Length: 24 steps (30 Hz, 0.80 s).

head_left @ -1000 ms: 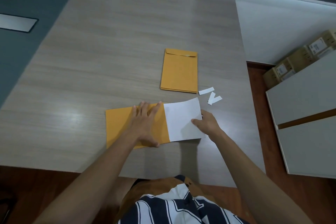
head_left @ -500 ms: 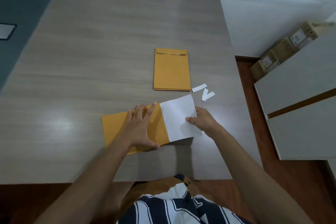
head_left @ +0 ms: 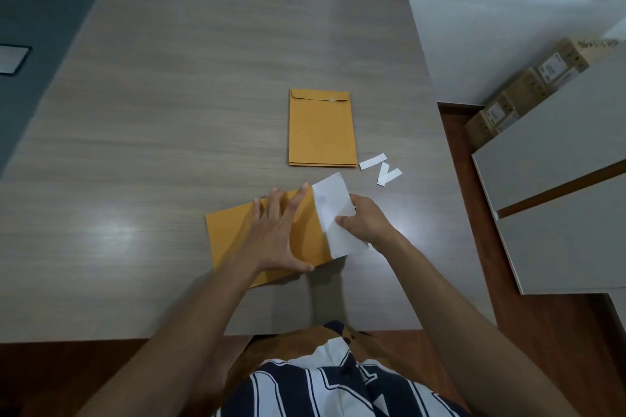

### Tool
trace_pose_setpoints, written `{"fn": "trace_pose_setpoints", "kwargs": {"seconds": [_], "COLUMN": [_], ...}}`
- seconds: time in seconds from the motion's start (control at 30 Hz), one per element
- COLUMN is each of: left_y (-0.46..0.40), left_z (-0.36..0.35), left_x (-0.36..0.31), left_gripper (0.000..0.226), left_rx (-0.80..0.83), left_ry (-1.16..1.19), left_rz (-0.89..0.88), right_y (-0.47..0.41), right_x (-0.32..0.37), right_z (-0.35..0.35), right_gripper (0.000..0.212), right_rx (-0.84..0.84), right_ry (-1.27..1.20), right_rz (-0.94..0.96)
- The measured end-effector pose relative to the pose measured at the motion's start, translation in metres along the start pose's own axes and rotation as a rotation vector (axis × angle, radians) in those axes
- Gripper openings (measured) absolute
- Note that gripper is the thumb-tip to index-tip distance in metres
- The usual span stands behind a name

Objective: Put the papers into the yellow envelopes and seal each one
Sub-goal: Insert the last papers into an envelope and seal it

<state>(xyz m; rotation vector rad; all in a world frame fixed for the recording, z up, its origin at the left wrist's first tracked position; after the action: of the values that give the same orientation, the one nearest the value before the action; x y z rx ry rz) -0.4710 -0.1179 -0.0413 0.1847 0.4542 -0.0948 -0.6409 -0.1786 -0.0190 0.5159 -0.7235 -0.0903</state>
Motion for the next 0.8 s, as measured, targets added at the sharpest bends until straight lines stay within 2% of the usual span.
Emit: {"fn": "trace_pose_setpoints", "kwargs": {"seconds": [0.27, 0.4, 0.5, 0.8], "left_y": [-0.002, 0.000, 0.000, -0.003], "left_z": [0.012, 0.013, 0.016, 0.020], "left_x": [-0.009, -0.007, -0.010, -0.019], "left_gripper": [0.149, 0.148, 0.147, 0.146], "left_rx": [-0.050, -0.059, -0.079, -0.117], "left_ry": [0.041, 0.063, 0.061, 0.058], "left_rz": [-0.013, -0.001, -0.012, -0.051], "right_y": [0.003, 0.004, 0.003, 0.002], "right_x": [0.017, 0.024, 0.027, 0.022], "right_z": [-0.015, -0.003, 0.002, -0.019], "right_gripper": [0.048, 0.031, 0.026, 0.024], "right_rx": [0.041, -0.007, -0.046, 0.213], "right_ry": [0.039, 0.095, 0.119, -0.108], "right_rz": [0.017, 0.063, 0.054, -0.083]}}
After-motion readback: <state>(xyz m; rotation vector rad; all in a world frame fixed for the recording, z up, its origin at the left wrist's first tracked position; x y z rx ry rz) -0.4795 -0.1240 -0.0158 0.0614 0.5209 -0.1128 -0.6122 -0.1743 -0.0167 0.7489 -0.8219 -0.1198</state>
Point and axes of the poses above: each hand's wrist, its own y-axis away from the middle knuckle, its own z-axis out of the back of the hand, x = y × z, the point moved 7 cm from there along -y, towards the middle knuckle, and after that the axes turned 6 degrees about -x, right-handed, at the moved point
